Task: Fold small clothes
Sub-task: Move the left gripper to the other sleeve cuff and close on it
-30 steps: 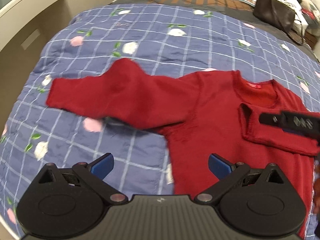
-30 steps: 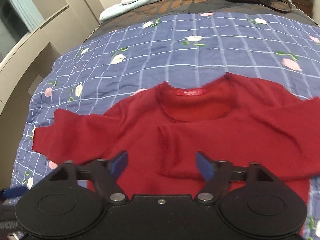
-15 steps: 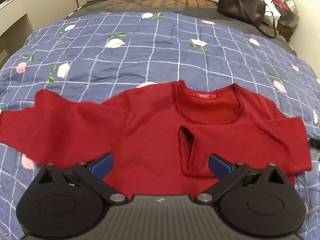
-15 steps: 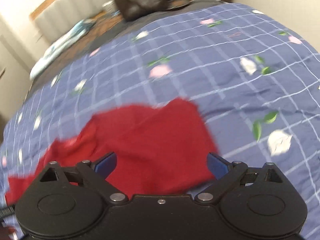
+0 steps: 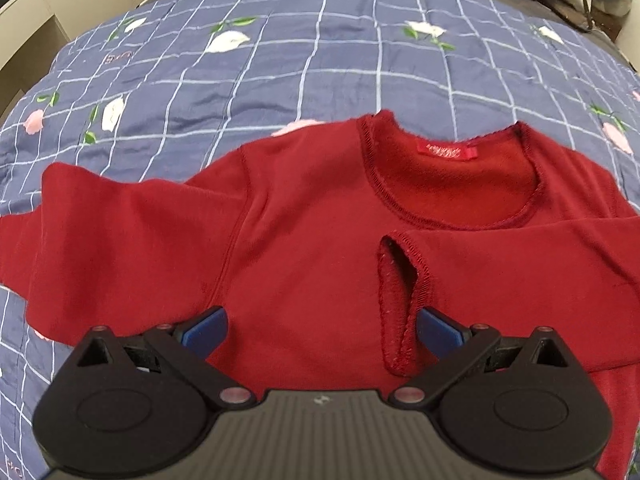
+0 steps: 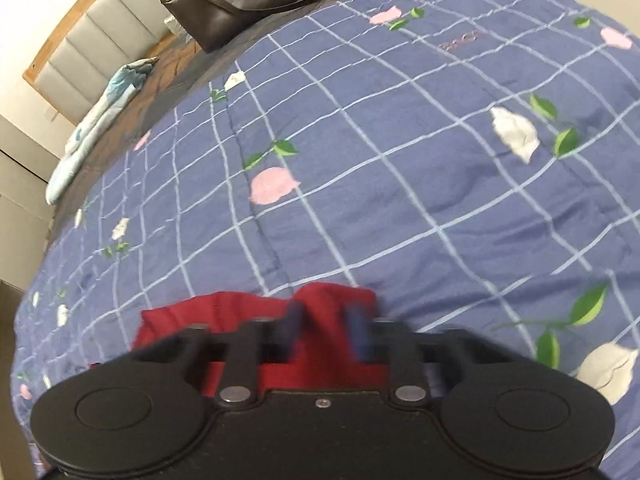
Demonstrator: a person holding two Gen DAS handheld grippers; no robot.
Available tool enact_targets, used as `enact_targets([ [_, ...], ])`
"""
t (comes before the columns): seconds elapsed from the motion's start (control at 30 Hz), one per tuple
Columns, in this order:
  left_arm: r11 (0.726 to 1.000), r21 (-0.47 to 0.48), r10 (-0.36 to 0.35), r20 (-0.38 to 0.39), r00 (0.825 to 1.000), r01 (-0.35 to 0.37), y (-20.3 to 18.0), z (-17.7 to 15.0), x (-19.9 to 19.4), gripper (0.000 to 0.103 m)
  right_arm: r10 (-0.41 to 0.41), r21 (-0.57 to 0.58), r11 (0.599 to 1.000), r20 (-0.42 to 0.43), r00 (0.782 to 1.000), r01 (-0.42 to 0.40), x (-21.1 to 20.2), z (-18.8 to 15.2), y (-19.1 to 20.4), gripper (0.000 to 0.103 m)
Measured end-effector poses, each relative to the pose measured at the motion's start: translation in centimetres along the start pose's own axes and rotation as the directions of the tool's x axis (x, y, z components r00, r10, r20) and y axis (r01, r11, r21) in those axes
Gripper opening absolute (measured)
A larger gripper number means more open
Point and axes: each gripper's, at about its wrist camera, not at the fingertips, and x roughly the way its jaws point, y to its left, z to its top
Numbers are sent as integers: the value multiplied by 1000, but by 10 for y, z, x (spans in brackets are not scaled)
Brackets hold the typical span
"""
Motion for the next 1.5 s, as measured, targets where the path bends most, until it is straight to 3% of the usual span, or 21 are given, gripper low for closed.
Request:
enact_targets([
  [0.13,1000,-4,11,-15,1000,-11,2,-1,5,103,-5,-32,999,43,999,6,-10,-2,-5,8],
  [0.4,999,22,27,-37,999,-27,4,1,13,103,-86,-23,996,39,996,87,1,-7,-16,8],
  [0.5,999,33,38,-41,998,-37,5,1,15,103,-138,-50,989,31,990,139,2,-10,-15,26],
  [0.57,999,31,39,-46,998,-38,6,1,16,103,-166,-50,985,33,986,167,1,-12,-16,45],
  [0.63,999,24,34,-45,998,-33,8,1,14,103,-176,-60,982,43,984,178,-4,-15,-15,51],
  [0.77,1000,-1,12,-37,999,-12,14,-4,4,103,-198,-123,971,55,979,203,-18,-36,-6,79],
  [0.9,999,-42,10,-34,999,-11,27,-15,-8,103,-258,-143,953,88,962,268,-34,-74,-5,84],
  [1.07,992,-122,17,-35,999,-21,58,-33,-23,103,-381,-177,903,85,921,390,-29,-108,-15,95],
  [1.23,972,-221,62,-58,996,-74,104,-48,-29,103,-388,-113,912,73,919,394,-36,-107,-16,98],
  [1.4,945,-286,148,-64,987,-160,156,-52,-33,103,-361,-135,920,80,929,369,-58,-114,-1,102],
  [1.5,911,-355,205,-52,977,-210,196,-48,-30,103,-338,-179,921,70,939,345,-73,-127,9,102],
])
